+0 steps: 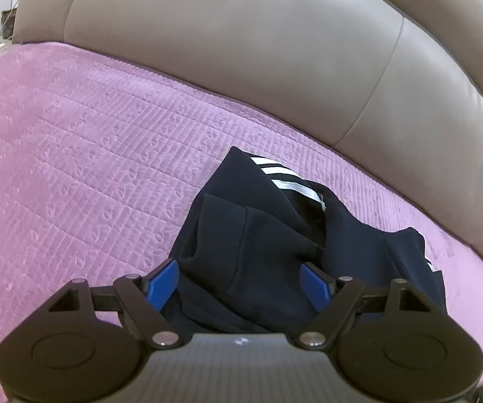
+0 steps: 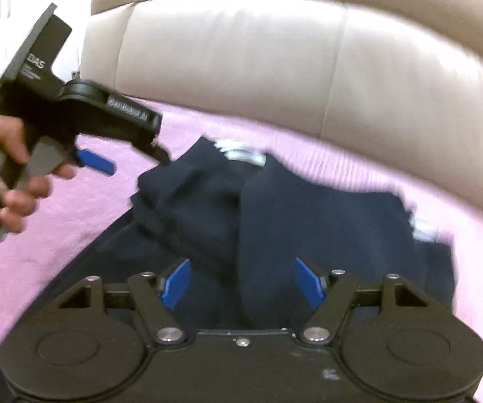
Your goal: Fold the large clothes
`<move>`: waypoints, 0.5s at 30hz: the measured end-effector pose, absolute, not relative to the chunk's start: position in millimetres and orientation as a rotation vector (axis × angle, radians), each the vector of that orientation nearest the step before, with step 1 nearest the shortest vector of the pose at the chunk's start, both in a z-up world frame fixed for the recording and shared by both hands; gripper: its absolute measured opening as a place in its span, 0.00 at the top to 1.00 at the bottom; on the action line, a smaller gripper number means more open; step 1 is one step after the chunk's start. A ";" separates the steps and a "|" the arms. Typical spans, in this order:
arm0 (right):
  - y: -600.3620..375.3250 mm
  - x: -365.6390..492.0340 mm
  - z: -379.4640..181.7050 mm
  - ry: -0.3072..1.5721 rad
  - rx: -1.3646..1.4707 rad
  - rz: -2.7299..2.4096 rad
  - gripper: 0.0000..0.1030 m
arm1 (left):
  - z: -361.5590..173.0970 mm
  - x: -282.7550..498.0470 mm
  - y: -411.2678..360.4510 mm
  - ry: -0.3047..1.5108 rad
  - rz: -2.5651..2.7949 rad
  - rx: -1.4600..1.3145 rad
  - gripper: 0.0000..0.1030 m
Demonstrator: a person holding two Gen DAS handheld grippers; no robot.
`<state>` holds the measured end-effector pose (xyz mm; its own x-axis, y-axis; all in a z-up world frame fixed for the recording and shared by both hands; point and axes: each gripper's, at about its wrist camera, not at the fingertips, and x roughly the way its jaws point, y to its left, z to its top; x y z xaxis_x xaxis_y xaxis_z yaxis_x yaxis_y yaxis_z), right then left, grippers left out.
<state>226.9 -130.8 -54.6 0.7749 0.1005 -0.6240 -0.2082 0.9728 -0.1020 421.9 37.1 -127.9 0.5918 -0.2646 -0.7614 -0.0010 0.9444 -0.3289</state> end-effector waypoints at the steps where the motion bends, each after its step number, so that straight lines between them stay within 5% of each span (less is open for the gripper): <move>1: -128.0 235.8 -63.5 0.663 -0.223 0.170 0.21 | -129.4 422.8 37.6 0.935 -0.153 -0.313 0.21; 6: -107.0 280.1 -148.2 0.805 -0.540 0.157 0.32 | -135.0 425.1 39.4 0.953 -0.145 -0.314 0.22; 9: -104.9 284.1 -157.2 0.794 -0.564 0.114 0.62 | -137.4 427.2 42.7 0.949 -0.139 -0.325 0.22; 10: -107.4 284.9 -145.2 0.784 -0.491 0.113 0.85 | -138.8 428.6 43.5 0.949 -0.137 -0.329 0.22; 15: -120.5 297.6 -69.9 0.670 -0.060 0.133 0.87 | -138.6 431.8 45.5 0.947 -0.140 -0.357 0.22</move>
